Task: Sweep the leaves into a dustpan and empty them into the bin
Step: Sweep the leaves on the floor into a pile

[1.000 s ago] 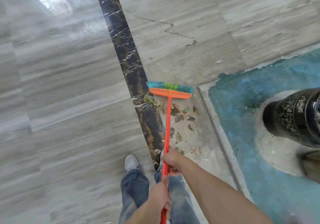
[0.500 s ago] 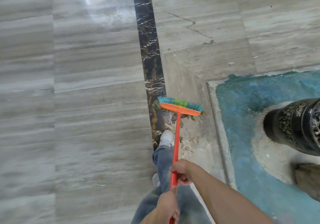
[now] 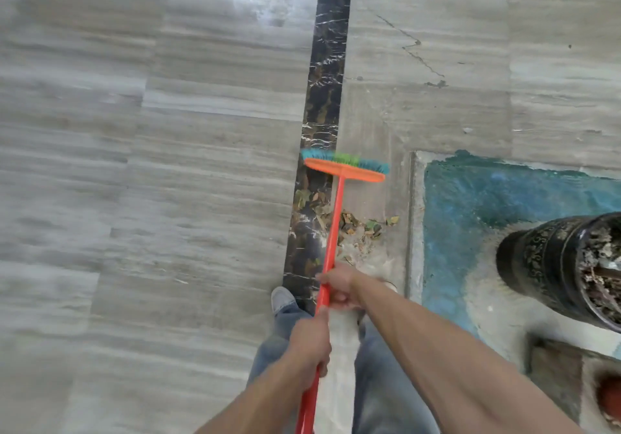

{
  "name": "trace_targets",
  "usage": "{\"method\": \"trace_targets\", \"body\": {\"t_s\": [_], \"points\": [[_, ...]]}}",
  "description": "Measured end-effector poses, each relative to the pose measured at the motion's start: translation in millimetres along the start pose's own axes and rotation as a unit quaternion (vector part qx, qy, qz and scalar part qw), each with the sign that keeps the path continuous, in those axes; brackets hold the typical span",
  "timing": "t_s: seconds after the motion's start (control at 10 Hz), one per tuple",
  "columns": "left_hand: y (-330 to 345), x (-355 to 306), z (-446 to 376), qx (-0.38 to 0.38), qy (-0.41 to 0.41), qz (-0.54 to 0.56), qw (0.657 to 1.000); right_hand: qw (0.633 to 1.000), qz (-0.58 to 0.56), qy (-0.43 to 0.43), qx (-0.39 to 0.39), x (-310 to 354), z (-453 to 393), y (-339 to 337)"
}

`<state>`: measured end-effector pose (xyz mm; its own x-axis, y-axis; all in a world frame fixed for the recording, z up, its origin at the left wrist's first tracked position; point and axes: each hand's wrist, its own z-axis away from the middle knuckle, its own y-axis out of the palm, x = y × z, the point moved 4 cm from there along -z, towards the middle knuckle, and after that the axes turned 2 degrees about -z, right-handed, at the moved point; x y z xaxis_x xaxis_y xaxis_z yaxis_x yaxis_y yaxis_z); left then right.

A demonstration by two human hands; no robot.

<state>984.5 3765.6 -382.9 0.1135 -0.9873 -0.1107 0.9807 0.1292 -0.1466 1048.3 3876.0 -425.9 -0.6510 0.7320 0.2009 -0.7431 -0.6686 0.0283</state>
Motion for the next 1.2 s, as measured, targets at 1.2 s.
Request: {"method": "trace_targets", "body": {"t_s": [1.2], "points": [[186,108,-2,-0.041,0.001,-0.031,0.999,0.990,0.042,-0.104,-0.082,-187,4,-73]]}}
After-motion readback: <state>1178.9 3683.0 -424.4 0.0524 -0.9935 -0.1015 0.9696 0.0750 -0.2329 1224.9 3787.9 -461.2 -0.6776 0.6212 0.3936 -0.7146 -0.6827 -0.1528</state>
